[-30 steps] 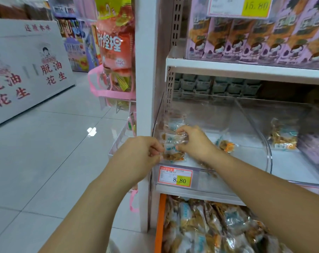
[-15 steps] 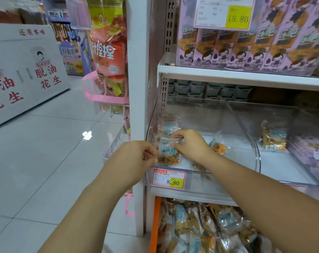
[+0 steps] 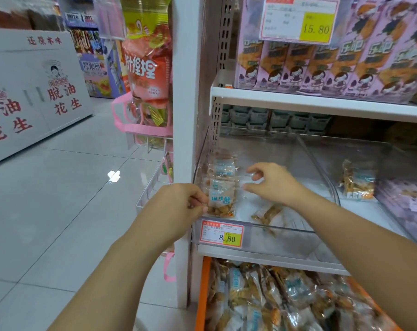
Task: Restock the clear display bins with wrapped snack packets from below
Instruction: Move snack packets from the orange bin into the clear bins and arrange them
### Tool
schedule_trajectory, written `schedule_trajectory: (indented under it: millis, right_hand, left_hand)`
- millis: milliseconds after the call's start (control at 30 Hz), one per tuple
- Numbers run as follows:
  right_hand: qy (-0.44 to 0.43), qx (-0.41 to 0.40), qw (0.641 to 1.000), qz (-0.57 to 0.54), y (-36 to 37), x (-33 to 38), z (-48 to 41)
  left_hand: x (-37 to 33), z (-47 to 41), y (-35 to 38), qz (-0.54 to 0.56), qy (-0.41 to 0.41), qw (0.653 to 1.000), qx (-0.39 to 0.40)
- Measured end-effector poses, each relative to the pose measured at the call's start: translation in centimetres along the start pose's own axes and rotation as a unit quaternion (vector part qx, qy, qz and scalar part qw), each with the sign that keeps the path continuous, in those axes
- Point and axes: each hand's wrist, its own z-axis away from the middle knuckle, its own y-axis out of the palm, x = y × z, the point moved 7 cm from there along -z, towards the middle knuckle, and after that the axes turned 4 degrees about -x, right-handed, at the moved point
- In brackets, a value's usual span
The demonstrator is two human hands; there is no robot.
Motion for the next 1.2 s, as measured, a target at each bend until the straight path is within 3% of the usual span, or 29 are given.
schedule_trajectory:
  millis: [100, 167, 367, 500, 600, 667, 800, 867, 933, 1000, 1067, 1133, 1200]
  right_hand:
    - [0.022, 0.1, 0.977, 0.187, 0.4, -2.5, 0.8]
    - [0.038, 0.16, 0.956, 0.243, 1.7, -3.6, 1.8]
    - [0.029, 0.171, 0.958, 0.23, 2.4, -3.5, 2.4]
    - [0.011, 0.114, 0.976, 0.185, -0.4, -2.5, 2.5]
    - [-0.005, 0.037, 0.994, 0.1, -4.0, -1.3, 2.6]
    - [0.011, 0.006, 0.999, -0.051, -5.6, -0.6, 3.2]
    - [0.067, 0.083, 0.923, -0.369, -5.2, 1.7, 5.5]
    - [0.084, 0.144, 0.886, -0.432, -4.4, 2.6, 6.3]
    - [0.097, 0.181, 0.876, -0.436, -3.9, 2.8, 6.9]
    - [0.117, 0.169, 0.891, -0.404, -4.1, 2.2, 7.0]
    - [0.082, 0.095, 0.941, -0.313, -5.6, 1.9, 6.7]
    - [-0.028, 0.01, 0.977, -0.213, -7.7, 3.6, 6.9]
    - [-0.125, 0.02, 0.981, -0.149, -8.1, 5.9, 7.7]
  left_hand:
    - [0.0, -0.1, 0.1, -0.003, 0.001, 1.0, -0.001]
    - [-0.1, -0.1, 0.2, -0.005, 0.005, 1.0, -0.002]
    - [-0.4, -0.1, 0.3, -0.005, 0.019, 1.0, -0.002]
    - [-0.5, 0.0, 0.0, -0.007, 0.033, 0.999, -0.015]
    - [-1.5, 0.2, -0.2, 0.008, 0.06, 0.998, -0.026]
    - [-2.6, 0.5, 0.0, 0.042, 0.095, 0.994, -0.024]
    - [-5.3, 1.7, 1.2, 0.054, 0.192, 0.98, 0.01]
    - [-5.9, 1.7, 1.0, 0.077, 0.211, 0.974, -0.016]
    - [-5.7, 1.4, 0.1, 0.112, 0.211, 0.969, -0.066]
    - [-5.2, 1.0, -0.5, 0.138, 0.187, 0.968, -0.091]
    - [-4.6, 1.0, -0.6, 0.171, 0.138, 0.971, -0.094]
    - [-3.9, 0.9, -0.9, 0.197, 0.087, 0.97, -0.111]
    - [-3.4, 0.9, -1.2, 0.21, 0.049, 0.968, -0.124]
